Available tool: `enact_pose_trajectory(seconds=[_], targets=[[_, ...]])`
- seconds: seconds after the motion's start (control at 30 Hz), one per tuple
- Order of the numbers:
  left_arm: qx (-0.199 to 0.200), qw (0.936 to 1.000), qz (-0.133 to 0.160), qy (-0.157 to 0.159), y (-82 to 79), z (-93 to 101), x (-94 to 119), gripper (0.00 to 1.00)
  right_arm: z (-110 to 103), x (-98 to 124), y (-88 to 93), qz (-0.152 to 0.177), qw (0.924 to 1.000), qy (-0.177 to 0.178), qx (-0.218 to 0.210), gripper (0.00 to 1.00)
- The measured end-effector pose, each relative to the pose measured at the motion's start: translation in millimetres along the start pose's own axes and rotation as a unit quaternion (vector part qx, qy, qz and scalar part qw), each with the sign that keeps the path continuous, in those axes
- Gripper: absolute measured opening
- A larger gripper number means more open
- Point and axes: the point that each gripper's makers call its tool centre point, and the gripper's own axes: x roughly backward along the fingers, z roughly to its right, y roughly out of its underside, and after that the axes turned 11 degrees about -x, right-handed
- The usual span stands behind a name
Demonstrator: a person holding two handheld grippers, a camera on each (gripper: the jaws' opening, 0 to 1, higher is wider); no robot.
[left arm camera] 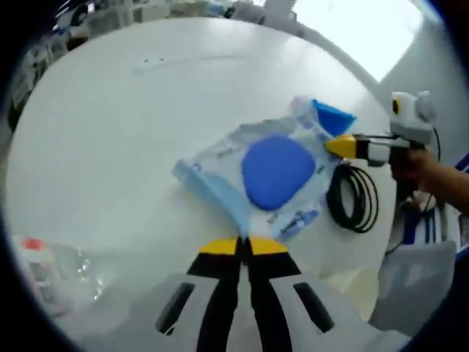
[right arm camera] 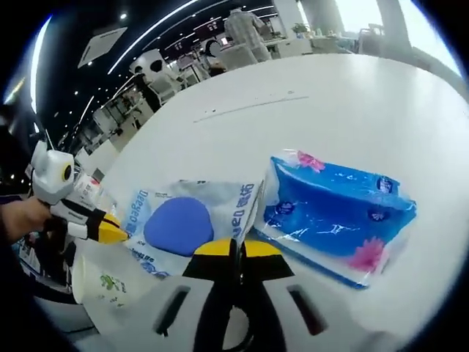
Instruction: Arrange the tabletop items into an orderly group along one side of the table until the central work area is clear of visible clutter.
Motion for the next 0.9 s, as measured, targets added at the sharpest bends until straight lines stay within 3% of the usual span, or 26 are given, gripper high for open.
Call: enact_pose_trajectory(seconds=[0.2, 0.33, 0.63, 0.9], targets=[[0.006, 1.0000, 0.003, 0.000, 2.3, -1.3, 0.2, 0.03, 0.5, -2.6, 0.0, 0.006, 0.9995, 0.015, 0.027, 0.04], [-0.006, 0.9999, 0.008, -0.004, 6.3, -2.3, 2.2, 0.07, 2.2, -0.8, -0.7, 0.012, 0.9992, 0.021, 0.033, 0.06], [0.009, 0.9995, 0.026, -0.013, 9.6, -10.0, 17.3, 0.17, 5.4, 10.7, -3.4, 0.035, 0.9983, 0.025, 0.039, 0.12], [0.006, 0.9971, 0.070, -0.028, 3.3, -8.6, 42.1, 0.24, -1.7, 29.5, -8.4, 0.071, 0.9968, 0.008, 0.036, 0.25]])
